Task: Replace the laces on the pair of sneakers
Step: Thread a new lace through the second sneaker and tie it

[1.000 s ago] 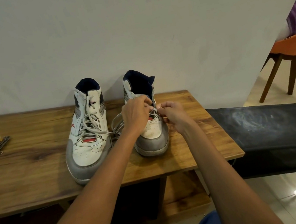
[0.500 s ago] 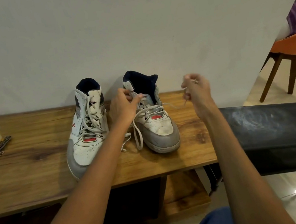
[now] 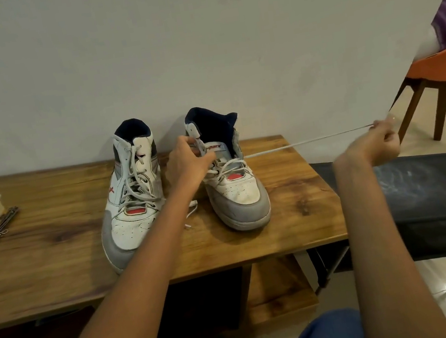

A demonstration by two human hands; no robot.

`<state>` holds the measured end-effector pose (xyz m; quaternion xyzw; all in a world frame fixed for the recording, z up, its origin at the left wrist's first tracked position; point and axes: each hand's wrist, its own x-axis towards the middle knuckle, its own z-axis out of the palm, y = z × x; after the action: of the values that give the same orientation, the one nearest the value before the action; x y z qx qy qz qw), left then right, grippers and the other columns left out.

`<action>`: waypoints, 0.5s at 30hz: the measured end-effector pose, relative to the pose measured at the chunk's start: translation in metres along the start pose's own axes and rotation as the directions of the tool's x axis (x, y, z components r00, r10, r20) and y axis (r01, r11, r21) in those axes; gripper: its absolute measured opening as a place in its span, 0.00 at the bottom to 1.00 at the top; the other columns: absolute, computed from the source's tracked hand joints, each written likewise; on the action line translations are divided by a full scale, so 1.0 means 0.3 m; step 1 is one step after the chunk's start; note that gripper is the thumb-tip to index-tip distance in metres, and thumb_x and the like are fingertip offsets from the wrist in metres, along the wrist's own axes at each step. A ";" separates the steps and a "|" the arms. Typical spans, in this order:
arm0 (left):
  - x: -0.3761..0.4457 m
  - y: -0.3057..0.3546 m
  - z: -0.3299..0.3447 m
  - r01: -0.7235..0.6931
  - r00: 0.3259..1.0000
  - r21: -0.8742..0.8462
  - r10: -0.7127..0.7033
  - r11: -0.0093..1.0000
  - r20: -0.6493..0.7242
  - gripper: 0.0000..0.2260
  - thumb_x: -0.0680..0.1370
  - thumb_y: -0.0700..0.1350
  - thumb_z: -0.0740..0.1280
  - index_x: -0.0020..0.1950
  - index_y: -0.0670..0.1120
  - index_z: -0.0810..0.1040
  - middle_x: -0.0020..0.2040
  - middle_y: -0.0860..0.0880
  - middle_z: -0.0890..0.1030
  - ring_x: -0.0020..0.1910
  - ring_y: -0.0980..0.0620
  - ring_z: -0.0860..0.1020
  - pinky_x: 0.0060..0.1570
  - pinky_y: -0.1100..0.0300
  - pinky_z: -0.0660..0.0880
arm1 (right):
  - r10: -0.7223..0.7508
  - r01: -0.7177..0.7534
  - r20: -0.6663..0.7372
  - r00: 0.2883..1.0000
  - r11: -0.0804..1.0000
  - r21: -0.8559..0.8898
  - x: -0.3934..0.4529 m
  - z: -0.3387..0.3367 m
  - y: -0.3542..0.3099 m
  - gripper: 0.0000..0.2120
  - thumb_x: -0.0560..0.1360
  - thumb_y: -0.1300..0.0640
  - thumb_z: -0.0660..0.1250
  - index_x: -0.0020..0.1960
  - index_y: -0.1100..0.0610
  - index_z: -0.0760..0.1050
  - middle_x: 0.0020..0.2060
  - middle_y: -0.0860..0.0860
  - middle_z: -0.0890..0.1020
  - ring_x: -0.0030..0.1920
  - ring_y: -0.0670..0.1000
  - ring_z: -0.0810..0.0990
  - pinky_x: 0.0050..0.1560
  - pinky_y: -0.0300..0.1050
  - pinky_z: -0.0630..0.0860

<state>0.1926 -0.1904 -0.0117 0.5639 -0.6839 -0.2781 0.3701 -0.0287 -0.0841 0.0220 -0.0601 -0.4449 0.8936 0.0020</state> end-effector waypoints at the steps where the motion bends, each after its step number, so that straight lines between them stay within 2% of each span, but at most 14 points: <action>1: 0.001 -0.001 -0.001 0.002 1.000 -0.016 -0.001 1.000 0.008 0.21 0.73 0.51 0.71 0.62 0.47 0.69 0.54 0.50 0.78 0.49 0.53 0.75 0.39 0.60 0.67 | -0.070 0.072 0.022 0.997 0.992 -0.101 0.004 -0.009 0.010 0.15 0.80 0.57 0.59 0.35 0.56 0.72 0.33 0.47 0.77 0.34 0.44 0.75 0.34 0.37 0.72; 2: 0.003 -0.002 -0.001 0.003 1.000 -0.034 -0.002 0.999 0.019 0.21 0.73 0.51 0.71 0.62 0.46 0.69 0.53 0.51 0.78 0.49 0.53 0.76 0.41 0.59 0.69 | -0.140 0.170 0.126 0.982 0.948 -0.269 -0.005 -0.012 0.027 0.14 0.80 0.57 0.57 0.38 0.57 0.74 0.35 0.48 0.77 0.37 0.45 0.76 0.37 0.40 0.73; 3: 0.007 -0.005 -0.004 0.005 0.999 -0.051 -0.003 0.999 0.036 0.20 0.74 0.50 0.70 0.62 0.46 0.70 0.52 0.51 0.77 0.49 0.53 0.75 0.43 0.59 0.70 | -0.161 0.297 0.308 0.938 0.830 -0.472 -0.019 -0.013 0.060 0.13 0.81 0.55 0.57 0.43 0.59 0.76 0.39 0.51 0.79 0.41 0.48 0.77 0.41 0.45 0.74; 4: 0.012 -0.008 -0.006 0.006 0.998 -0.065 -0.002 0.998 0.065 0.19 0.75 0.51 0.69 0.62 0.45 0.70 0.51 0.52 0.76 0.49 0.53 0.75 0.45 0.58 0.71 | -0.102 0.443 0.497 0.862 0.629 -0.639 -0.043 -0.019 0.094 0.13 0.80 0.53 0.58 0.49 0.61 0.76 0.45 0.55 0.79 0.47 0.52 0.77 0.46 0.49 0.72; 5: 0.017 -0.012 -0.011 0.003 0.995 -0.068 0.004 0.998 0.102 0.17 0.76 0.51 0.67 0.61 0.44 0.71 0.50 0.51 0.75 0.49 0.53 0.74 0.47 0.58 0.71 | 0.012 0.583 0.633 0.774 0.376 -0.720 -0.066 -0.022 0.130 0.15 0.79 0.51 0.60 0.56 0.63 0.74 0.51 0.58 0.78 0.53 0.56 0.75 0.50 0.50 0.71; 6: 0.022 -0.016 -0.018 -0.003 0.989 -0.056 0.011 0.998 0.146 0.14 0.78 0.51 0.64 0.58 0.43 0.73 0.49 0.50 0.75 0.49 0.52 0.74 0.47 0.58 0.70 | 0.135 0.688 0.704 0.697 0.148 -0.710 -0.096 -0.025 0.160 0.21 0.78 0.51 0.62 0.64 0.64 0.69 0.58 0.60 0.74 0.59 0.58 0.72 0.54 0.51 0.70; 7: 0.026 -0.020 -0.029 -0.014 0.981 -0.026 0.018 1.000 0.194 0.13 0.80 0.51 0.60 0.55 0.43 0.75 0.46 0.48 0.75 0.48 0.50 0.74 0.47 0.57 0.69 | 0.236 0.761 0.738 0.632 -0.008 -0.649 -0.128 -0.023 0.178 0.27 0.77 0.51 0.65 0.70 0.65 0.62 0.63 0.61 0.70 0.63 0.60 0.68 0.59 0.51 0.68; 8: 0.028 -0.025 -0.038 -0.025 0.970 0.009 0.022 1.000 0.241 0.13 0.81 0.50 0.58 0.51 0.43 0.76 0.45 0.47 0.76 0.47 0.49 0.74 0.46 0.57 0.68 | 0.291 0.815 0.769 0.569 -0.069 -0.576 -0.161 -0.016 0.182 0.32 0.76 0.53 0.66 0.73 0.64 0.56 0.65 0.62 0.67 0.65 0.60 0.65 0.63 0.52 0.66; 10: 0.035 -0.037 -0.051 -0.038 0.948 0.050 0.020 0.998 0.316 0.11 0.81 0.46 0.58 0.53 0.42 0.77 0.50 0.45 0.78 0.52 0.46 0.75 0.51 0.55 0.69 | 0.337 0.895 0.837 0.431 -0.040 -0.445 -0.204 0.005 0.190 0.35 0.76 0.53 0.66 0.76 0.59 0.51 0.66 0.63 0.65 0.67 0.61 0.62 0.67 0.52 0.63; 11: 0.035 -0.042 -0.057 -0.045 0.939 0.059 0.022 0.997 0.342 0.10 0.81 0.43 0.58 0.57 0.42 0.76 0.54 0.44 0.77 0.56 0.46 0.74 0.55 0.54 0.69 | 0.362 0.923 0.860 0.361 -0.007 -0.385 -0.217 0.016 0.194 0.33 0.77 0.53 0.66 0.76 0.57 0.53 0.66 0.63 0.65 0.67 0.61 0.62 0.67 0.52 0.62; 13: 0.034 -0.048 -0.064 -0.083 0.929 0.079 0.049 0.993 0.367 0.10 0.79 0.39 0.61 0.60 0.42 0.75 0.58 0.44 0.76 0.59 0.48 0.74 0.57 0.56 0.69 | 0.379 0.965 0.894 0.237 0.016 -0.263 -0.240 0.025 0.199 0.22 0.79 0.56 0.62 0.71 0.56 0.65 0.63 0.60 0.69 0.65 0.59 0.65 0.64 0.49 0.63; 15: 0.027 -0.053 -0.056 -0.149 0.930 0.109 0.102 0.983 0.352 0.09 0.77 0.38 0.64 0.58 0.42 0.75 0.56 0.45 0.77 0.54 0.51 0.74 0.53 0.59 0.70 | 0.344 0.979 0.923 0.175 0.037 -0.199 -0.258 0.012 0.208 0.11 0.80 0.58 0.60 0.60 0.60 0.75 0.56 0.57 0.74 0.58 0.55 0.69 0.55 0.45 0.66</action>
<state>0.2146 -0.2012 -0.0131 0.4849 -0.7900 -0.3017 0.2230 0.0510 -0.1292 -0.0173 0.6089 -0.7717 0.1820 0.0242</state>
